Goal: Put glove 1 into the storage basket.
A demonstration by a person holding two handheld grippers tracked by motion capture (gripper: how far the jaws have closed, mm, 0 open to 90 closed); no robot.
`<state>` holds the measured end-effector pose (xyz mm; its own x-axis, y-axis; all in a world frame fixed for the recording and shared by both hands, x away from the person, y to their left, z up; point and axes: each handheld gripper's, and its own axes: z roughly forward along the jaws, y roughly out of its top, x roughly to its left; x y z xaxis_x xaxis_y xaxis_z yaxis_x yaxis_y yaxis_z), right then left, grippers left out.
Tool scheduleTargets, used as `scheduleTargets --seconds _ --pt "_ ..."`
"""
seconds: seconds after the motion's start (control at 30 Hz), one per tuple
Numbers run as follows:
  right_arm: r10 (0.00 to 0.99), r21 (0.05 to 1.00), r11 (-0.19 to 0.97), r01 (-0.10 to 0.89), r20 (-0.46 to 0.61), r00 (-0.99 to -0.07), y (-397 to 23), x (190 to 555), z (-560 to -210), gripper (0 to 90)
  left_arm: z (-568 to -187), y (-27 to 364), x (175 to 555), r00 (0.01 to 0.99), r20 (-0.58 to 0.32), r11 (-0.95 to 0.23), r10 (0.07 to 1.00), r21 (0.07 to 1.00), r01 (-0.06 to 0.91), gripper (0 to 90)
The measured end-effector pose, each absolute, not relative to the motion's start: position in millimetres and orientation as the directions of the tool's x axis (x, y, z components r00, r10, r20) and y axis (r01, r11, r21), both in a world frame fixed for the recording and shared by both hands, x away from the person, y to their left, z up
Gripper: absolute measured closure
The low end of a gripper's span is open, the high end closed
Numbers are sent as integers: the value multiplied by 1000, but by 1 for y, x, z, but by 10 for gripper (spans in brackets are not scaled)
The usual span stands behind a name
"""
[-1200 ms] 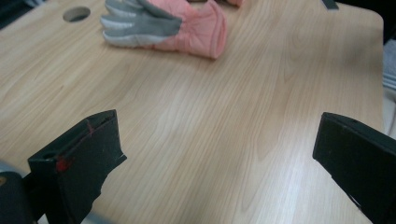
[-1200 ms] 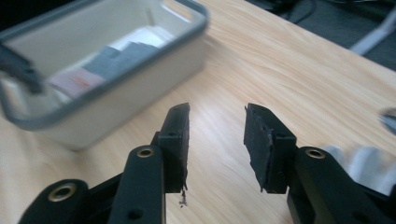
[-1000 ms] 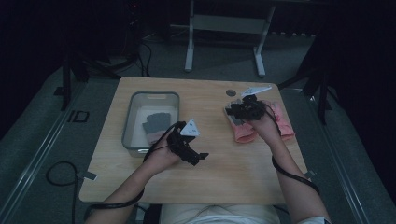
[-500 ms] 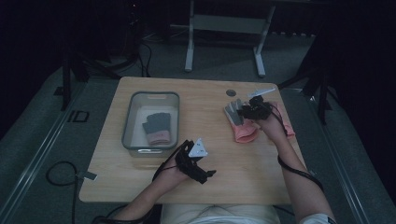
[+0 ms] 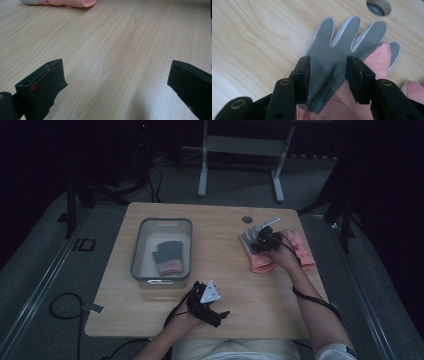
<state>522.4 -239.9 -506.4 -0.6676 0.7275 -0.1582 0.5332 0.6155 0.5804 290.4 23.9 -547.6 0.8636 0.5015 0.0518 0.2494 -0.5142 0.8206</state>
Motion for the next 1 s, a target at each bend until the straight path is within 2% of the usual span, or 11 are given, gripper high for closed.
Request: scheduleTargets --seconds 0.2,0.23,0.27,0.37,0.4,0.43,0.53,0.67,0.87,1.0 --pt "713 548 653 523 -212 -668 -235 521 -516 544 -548 26 284 845 -1 -435 534 857 276 8" --pt "701 510 682 524 -255 -666 -229 520 -522 649 -548 25 283 846 11 -448 533 852 271 8" --pt "708 506 675 536 -241 -664 -228 519 -524 728 -548 25 282 847 28 -463 531 846 262 8" --pt "745 518 633 575 -204 -635 -226 519 -528 802 -549 26 279 846 25 -460 533 847 265 8" --pt "745 518 633 575 -204 -635 -226 519 -528 802 -549 26 279 846 25 -460 533 847 265 9" --pt "789 552 569 610 -156 -594 -229 518 -526 868 -551 28 277 844 23 -455 536 850 267 8" --pt "831 602 482 637 -85 -549 -236 513 -515 886 -552 29 277 844 41 -471 535 844 258 8" --pt "856 677 391 624 -19 -516 -243 496 -487 891 -552 33 278 836 39 -455 547 852 258 8" --pt "876 756 284 590 46 -481 -239 449 -441 891 -552 35 278 828 59 -451 557 859 242 8" --pt "879 775 238 585 84 -469 -231 416 -430 890 -553 37 278 824 63 -441 564 866 235 8"
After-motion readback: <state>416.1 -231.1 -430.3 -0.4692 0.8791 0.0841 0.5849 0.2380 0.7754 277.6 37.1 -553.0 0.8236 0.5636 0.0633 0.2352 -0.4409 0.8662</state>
